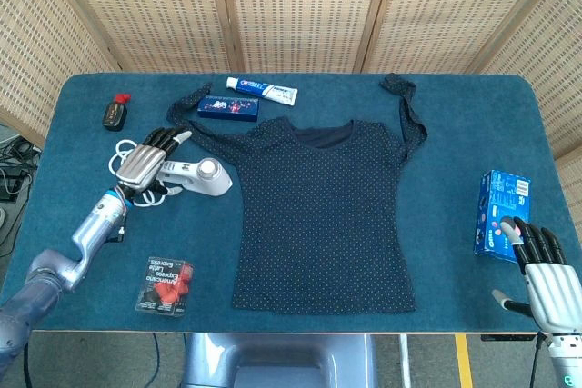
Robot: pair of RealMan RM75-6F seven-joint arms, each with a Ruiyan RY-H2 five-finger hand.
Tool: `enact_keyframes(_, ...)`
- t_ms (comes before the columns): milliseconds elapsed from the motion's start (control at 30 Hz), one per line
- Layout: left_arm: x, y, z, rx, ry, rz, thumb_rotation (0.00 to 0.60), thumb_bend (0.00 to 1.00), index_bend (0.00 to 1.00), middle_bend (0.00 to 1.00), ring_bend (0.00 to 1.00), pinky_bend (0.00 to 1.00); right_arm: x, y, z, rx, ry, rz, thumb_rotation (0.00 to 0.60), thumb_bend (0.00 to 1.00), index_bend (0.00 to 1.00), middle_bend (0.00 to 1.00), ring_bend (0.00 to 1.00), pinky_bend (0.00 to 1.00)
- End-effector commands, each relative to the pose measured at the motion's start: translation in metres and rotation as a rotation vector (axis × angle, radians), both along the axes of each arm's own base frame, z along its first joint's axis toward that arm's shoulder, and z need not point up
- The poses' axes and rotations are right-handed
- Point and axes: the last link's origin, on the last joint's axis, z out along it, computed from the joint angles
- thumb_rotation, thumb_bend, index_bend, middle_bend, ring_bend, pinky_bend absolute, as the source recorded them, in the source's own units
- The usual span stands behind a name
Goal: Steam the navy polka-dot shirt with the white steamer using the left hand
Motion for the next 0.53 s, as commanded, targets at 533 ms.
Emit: enact_keyframes(533, -0.025, -0.161, 0.112, 0.26, 0.059, 0.217, 0.6, 0.0, 0.0, 0.0, 0.0, 0.0, 0.003, 0.005, 0.008, -0.023, -0.015, 0.024, 0.6, 0.0, 0.03, 0.0, 0.0, 0.0)
